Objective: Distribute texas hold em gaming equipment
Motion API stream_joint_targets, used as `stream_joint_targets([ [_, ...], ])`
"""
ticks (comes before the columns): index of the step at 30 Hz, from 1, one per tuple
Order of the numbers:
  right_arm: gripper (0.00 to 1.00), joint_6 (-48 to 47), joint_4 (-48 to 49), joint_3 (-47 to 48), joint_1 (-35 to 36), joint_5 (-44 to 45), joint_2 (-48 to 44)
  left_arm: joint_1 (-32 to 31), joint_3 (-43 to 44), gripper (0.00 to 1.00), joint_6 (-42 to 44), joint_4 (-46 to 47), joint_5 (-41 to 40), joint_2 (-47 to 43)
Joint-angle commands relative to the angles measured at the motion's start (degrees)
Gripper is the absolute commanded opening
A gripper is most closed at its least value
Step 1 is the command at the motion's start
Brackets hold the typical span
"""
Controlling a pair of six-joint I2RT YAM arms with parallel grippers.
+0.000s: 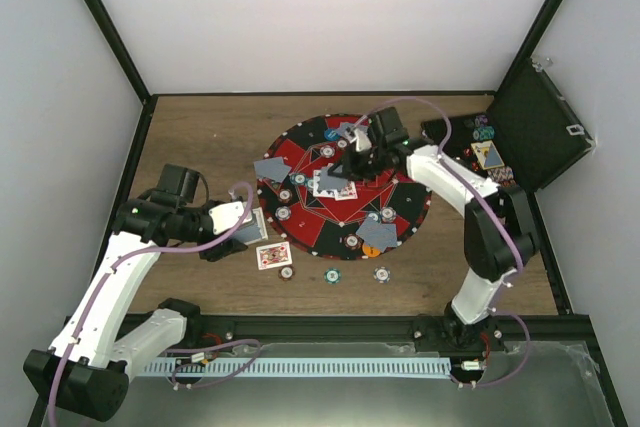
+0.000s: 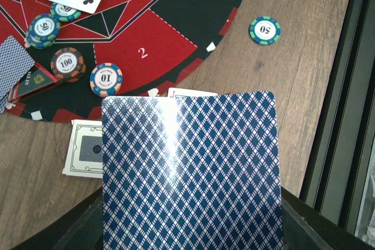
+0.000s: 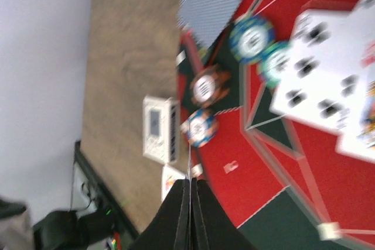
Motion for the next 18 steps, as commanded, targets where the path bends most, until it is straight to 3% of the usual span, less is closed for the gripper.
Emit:
stream_joint_targets([
  [1, 0.04, -7.0, -4.4, 6.8, -4.7, 3.6, 6.7, 0.0, 1.3, 0.04, 0.9, 0.6, 1.1, 0.0],
  [8, 0.1, -13.6, -12.6, 19.8, -7.5, 15.6, 20.2, 0.0, 1.2, 0.04, 0.9, 0.2, 0.9, 0.6],
  [18, 0.13, -15.7, -18.0, 26.4, -9.6, 28.4, 24.5, 0.0, 0.9, 0.04, 1.2, 0.1, 0.9, 0.6],
])
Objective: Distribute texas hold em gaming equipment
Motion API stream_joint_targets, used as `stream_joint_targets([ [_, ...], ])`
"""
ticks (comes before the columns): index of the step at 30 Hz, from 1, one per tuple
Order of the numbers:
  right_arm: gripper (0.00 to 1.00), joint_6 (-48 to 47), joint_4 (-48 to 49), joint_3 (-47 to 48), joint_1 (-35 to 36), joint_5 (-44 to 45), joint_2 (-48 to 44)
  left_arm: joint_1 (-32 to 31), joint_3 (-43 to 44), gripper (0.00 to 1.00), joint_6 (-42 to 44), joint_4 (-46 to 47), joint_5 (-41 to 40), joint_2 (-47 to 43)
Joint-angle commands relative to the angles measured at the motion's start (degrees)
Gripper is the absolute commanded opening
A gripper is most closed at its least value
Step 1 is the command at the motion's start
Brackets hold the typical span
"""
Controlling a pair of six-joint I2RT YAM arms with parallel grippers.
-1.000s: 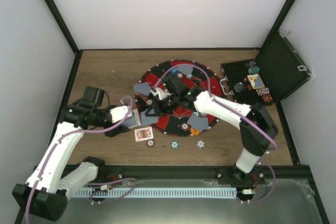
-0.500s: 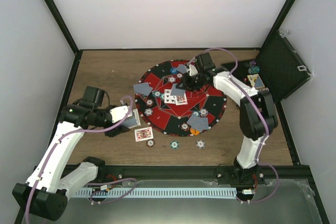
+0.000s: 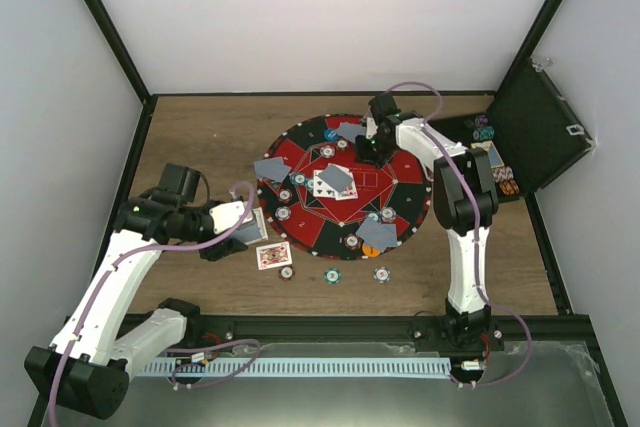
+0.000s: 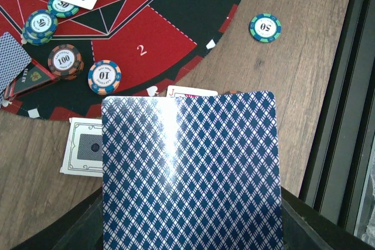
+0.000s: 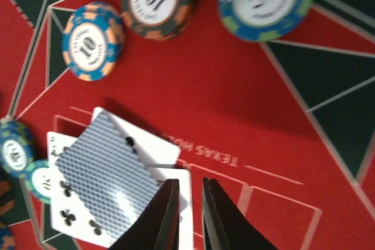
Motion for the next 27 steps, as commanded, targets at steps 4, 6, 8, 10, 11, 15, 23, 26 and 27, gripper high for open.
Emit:
stream_joint_targets([
  [4, 0.27, 0.3, 0.1, -2.4, 0.0, 2.0, -7.6, 0.0, 0.9, 0.04, 1.3, 0.2, 1.1, -0.3],
  [6, 0.46, 2.8, 3.6, -6.2, 1.2, -2.8, -12.5, 0.0, 1.0, 0.04, 1.3, 0.2, 1.2, -0.3],
  [8, 0.59, 6.0, 8.2, -11.6, 3.8, -8.6, -17.9, 0.0, 1.0, 0.04, 1.2, 0.4, 1.5, -0.4],
  [10, 0.76, 9.4, 12.0, -15.3, 7.6, -13.0, -22.7, 0.0, 1.0, 0.04, 1.1, 0.5, 1.6, -0.5],
  [11, 0.81, 10.8, 13.5, -16.3, 9.9, -15.0, -24.7, 0.0, 1.1, 0.04, 1.1, 0.5, 1.7, -0.6],
  [15, 0.91, 17.7, 19.4, -19.6, 19.2, -20.6, -29.1, 0.0, 1.2, 0.04, 1.1, 0.6, 1.8, -0.7],
  [23, 0.92, 24.9, 29.1, -23.5, 29.6, -23.7, -28.5, 0.0, 1.3, 0.04, 0.9, 0.5, 2.3, -1.0],
  [26, 0.91, 25.8, 30.6, -23.0, 32.0, -24.3, -26.6, 0.0, 1.5, 0.04, 0.9, 0.3, 2.4, -1.2],
  [27, 0.91, 26.1, 31.4, -22.9, 32.6, -24.9, -26.0, 0.0, 1.5, 0.04, 0.9, 0.2, 2.4, -1.3],
])
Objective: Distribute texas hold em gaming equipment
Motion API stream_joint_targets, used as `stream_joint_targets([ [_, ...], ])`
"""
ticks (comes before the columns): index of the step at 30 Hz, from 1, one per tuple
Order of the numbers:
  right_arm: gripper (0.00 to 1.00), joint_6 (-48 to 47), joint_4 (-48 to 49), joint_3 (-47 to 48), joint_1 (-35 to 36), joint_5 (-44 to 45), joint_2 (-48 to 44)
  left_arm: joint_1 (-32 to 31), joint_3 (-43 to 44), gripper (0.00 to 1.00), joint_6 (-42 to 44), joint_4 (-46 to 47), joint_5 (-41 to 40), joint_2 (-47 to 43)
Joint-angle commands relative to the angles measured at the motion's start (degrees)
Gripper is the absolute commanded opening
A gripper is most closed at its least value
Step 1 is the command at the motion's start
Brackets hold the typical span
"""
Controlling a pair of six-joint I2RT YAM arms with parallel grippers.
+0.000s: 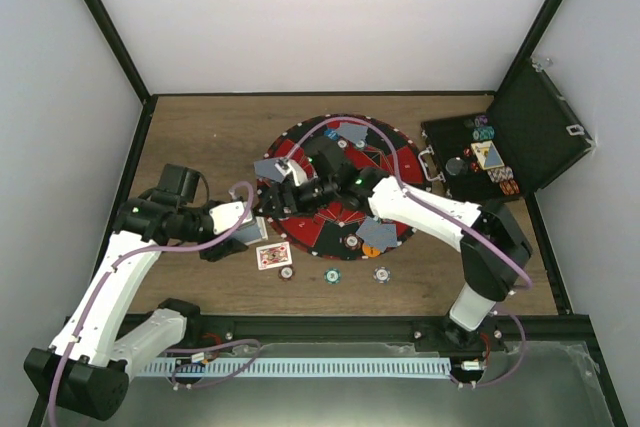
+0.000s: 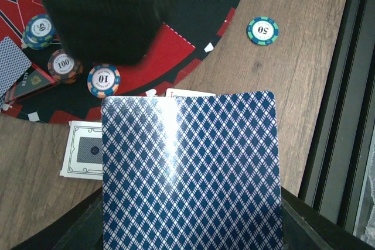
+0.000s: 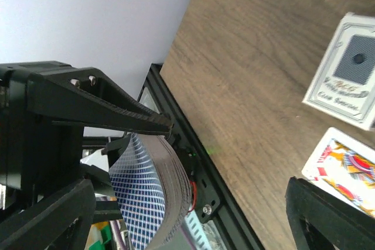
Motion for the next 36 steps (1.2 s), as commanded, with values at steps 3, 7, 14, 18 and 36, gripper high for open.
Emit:
stream_joint_targets([
  [3, 0.89, 4.3, 7.8, 1.2, 4.1, -3.8, 3.9, 0.1, 1.4, 0.04, 0.7, 0.2, 1.7, -1.1],
  [7, 0.88, 5.5, 9.4, 2.2, 5.2, -4.6, 6.8, 0.0, 1.7, 0.04, 0.7, 0.2, 1.8, -1.1],
  [14, 0.83, 6.3, 10.5, 5.1, 5.8, -5.5, 11.9, 0.0, 2.1, 0.04, 0.7, -0.1, 1.8, -0.8],
  [18, 0.8, 6.5, 10.1, 4.9, 5.1, -5.3, 12.9, 0.0, 2.4, 0.04, 0.9, -0.5, 1.6, -0.9],
  [36, 0.52, 7.8, 13.6, -6.0, 0.5, -5.8, 3.7, 0.0, 1.6, 0.04, 1.1, 0.4, 1.8, -0.4],
])
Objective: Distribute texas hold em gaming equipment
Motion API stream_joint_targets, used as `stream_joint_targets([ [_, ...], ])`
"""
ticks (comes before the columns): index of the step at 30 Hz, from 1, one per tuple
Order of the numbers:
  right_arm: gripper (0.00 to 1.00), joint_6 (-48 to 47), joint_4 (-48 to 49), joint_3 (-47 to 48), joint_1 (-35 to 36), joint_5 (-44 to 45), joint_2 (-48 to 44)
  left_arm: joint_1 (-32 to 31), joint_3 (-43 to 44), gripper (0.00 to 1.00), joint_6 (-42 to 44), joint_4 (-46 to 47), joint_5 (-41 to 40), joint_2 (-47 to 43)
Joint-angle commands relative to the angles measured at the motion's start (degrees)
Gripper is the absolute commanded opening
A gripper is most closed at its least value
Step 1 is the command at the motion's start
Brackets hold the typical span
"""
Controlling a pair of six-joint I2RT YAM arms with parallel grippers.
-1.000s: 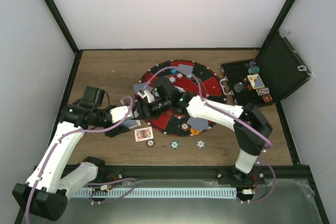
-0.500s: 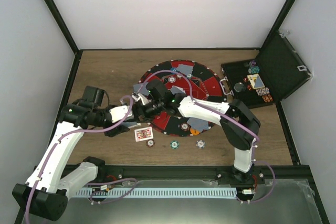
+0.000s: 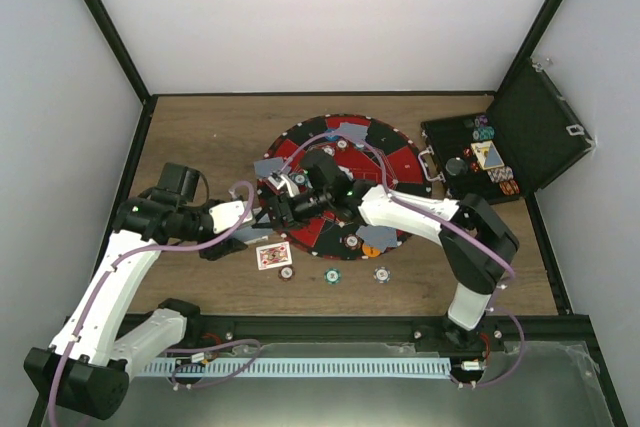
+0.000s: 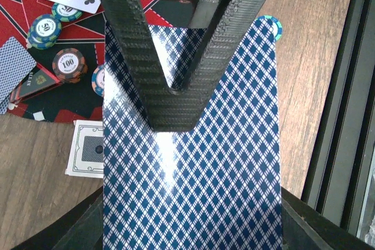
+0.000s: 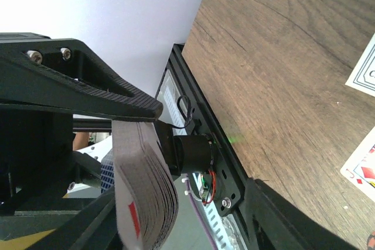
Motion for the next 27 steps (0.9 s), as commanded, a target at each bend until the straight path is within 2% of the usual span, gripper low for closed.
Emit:
stream_joint_targets([
  [1, 0.51, 1.4, -0.5, -0.5, -0.9, 1.8, -2.3, 0.0, 0.9, 0.04, 0.8, 0.6, 2.3, -0.5],
  [4, 0.45, 0.3, -2.9, 0.5, -0.9, 2.9, -2.6, 0.1, 0.7, 0.04, 0.9, 0.7, 2.0, -0.5],
  [10, 0.19, -0.6, -5.0, 0.5, -1.1, 3.7, -3.8, 0.1, 0.1, 0.04, 1.2, 0.8, 1.3, -0.6],
  [16, 0.01, -1.4, -6.7, 0.5, -1.9, 4.4, -5.8, 0.0, -0.8, 0.04, 1.4, 1.5, 0.4, -0.6],
  [21, 0.01, -2.6, -8.6, -0.2, -4.5, 4.1, -8.0, 0.0, -1.6, 0.04, 1.4, 2.5, -0.3, -0.2],
  [27, 0.01, -5.8, -12.0, -2.4, -13.5, 2.6, -12.0, 0.0, -4.9, 0.04, 1.6, 5.4, -2.6, 1.2],
])
